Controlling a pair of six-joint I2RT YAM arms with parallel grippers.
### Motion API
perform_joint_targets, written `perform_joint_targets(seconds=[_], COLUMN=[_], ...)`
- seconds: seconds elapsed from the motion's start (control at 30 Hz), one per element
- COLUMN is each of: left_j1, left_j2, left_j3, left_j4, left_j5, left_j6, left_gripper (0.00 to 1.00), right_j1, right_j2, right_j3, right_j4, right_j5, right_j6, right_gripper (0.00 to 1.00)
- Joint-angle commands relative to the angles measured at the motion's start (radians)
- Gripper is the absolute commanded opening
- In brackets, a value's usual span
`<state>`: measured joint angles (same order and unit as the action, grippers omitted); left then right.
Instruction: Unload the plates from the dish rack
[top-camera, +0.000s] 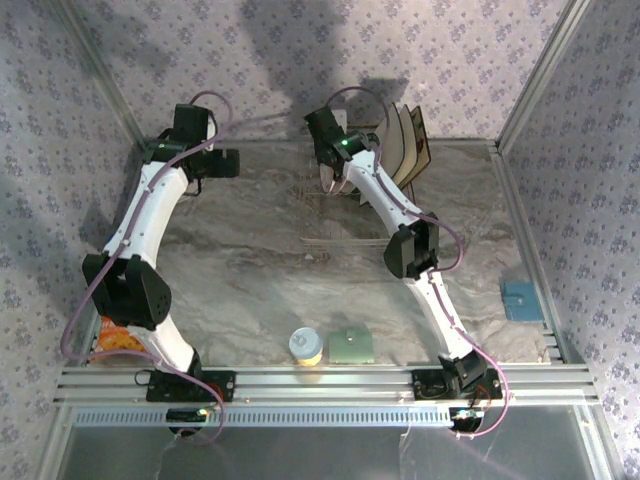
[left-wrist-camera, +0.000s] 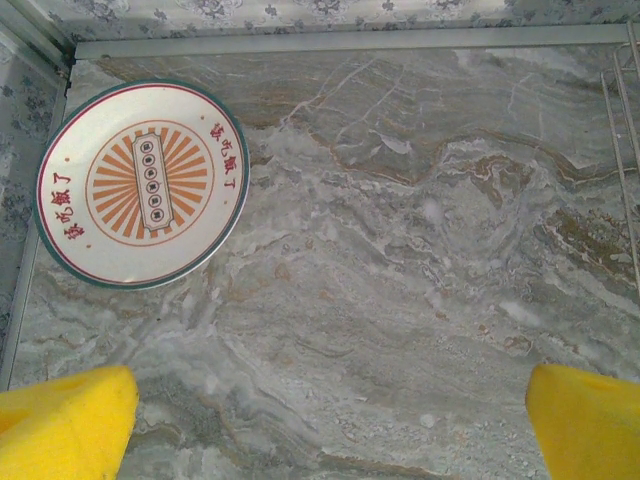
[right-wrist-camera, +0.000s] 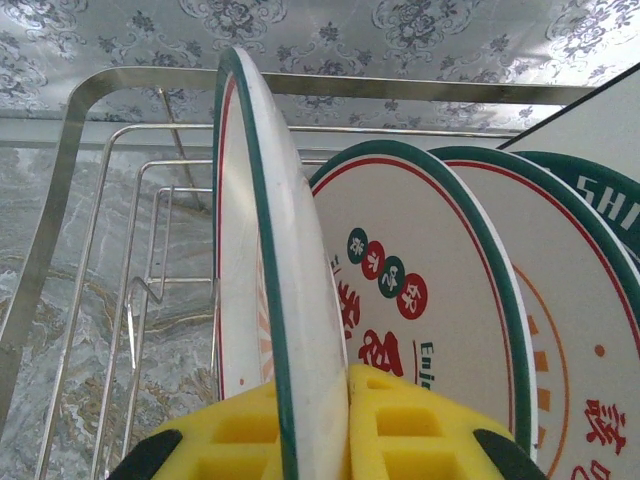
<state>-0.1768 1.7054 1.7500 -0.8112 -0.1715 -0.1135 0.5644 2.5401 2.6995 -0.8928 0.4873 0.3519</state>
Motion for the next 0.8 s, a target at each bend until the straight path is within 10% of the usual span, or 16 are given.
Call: perform_joint_targets(seconds=[0.0, 0.77], left_j1=[0.001, -0.001], left_j2=[-0.041, -0.043], left_j3=[-0.002, 0.000], left_j4=[0.007, 0.008], left_j5=[0.007, 0.013], left_j6=[0.001, -0.004], left_gripper=[0.99, 0.99], right_j1=[0.018, 0.033], right_j2=[0.003, -0.183], right_j3=[0.029, 0.036], right_j4=[0.003, -0.023], right_j5=[-0.039, 0.075], right_j6=[0.010, -0.082], right_gripper=[0.00, 0.00])
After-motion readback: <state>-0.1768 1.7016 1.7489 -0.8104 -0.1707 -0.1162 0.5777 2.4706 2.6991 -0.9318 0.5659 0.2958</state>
